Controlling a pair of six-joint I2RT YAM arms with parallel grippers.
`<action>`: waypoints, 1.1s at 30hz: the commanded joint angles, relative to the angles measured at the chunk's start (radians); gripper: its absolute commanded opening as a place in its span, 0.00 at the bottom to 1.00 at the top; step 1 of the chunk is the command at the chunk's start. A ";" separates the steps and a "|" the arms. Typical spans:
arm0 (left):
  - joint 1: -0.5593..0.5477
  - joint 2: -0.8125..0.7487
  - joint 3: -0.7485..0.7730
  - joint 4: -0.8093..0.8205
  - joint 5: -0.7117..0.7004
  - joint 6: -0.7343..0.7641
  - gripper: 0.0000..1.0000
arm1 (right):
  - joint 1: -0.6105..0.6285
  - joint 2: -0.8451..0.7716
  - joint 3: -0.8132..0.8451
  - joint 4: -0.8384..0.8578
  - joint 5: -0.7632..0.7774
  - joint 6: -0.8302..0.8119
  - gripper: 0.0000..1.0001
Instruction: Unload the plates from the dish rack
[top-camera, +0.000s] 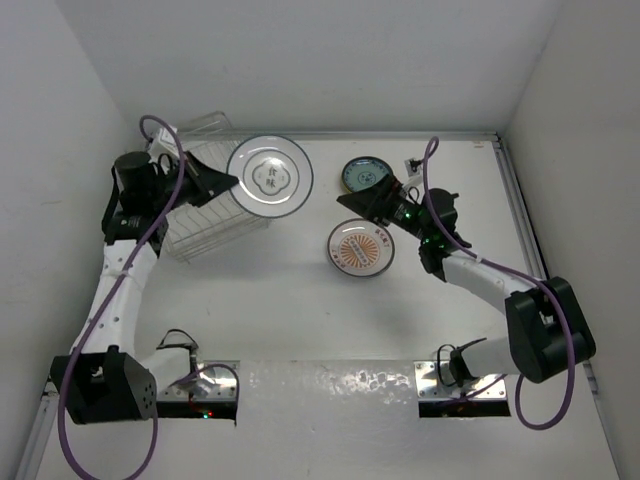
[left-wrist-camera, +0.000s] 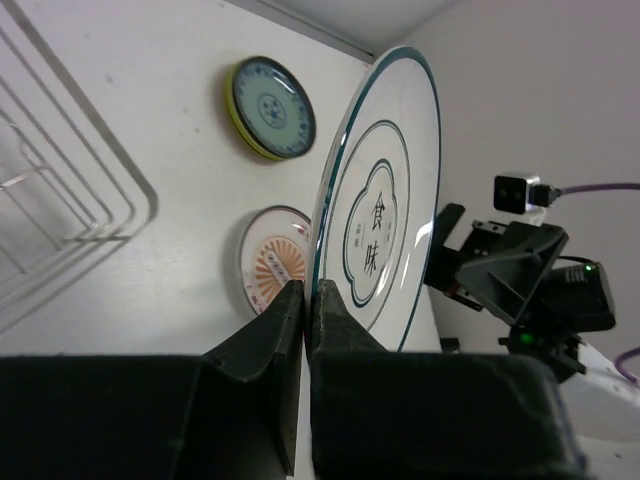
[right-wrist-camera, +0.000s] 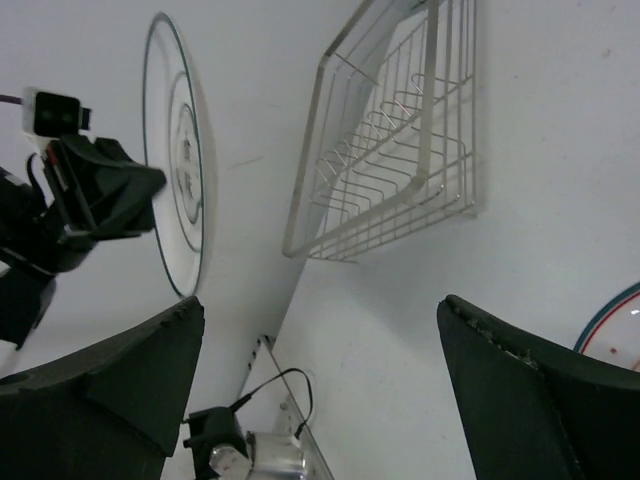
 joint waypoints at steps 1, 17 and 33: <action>-0.049 -0.037 -0.010 0.290 0.117 -0.127 0.00 | 0.016 0.013 0.041 0.127 0.035 0.039 0.93; -0.155 0.061 -0.137 0.296 0.002 -0.107 0.00 | 0.041 0.005 0.031 0.085 0.205 -0.013 0.81; -0.206 0.112 -0.151 0.354 0.014 -0.136 0.00 | 0.119 0.092 0.235 -0.195 0.134 -0.169 0.58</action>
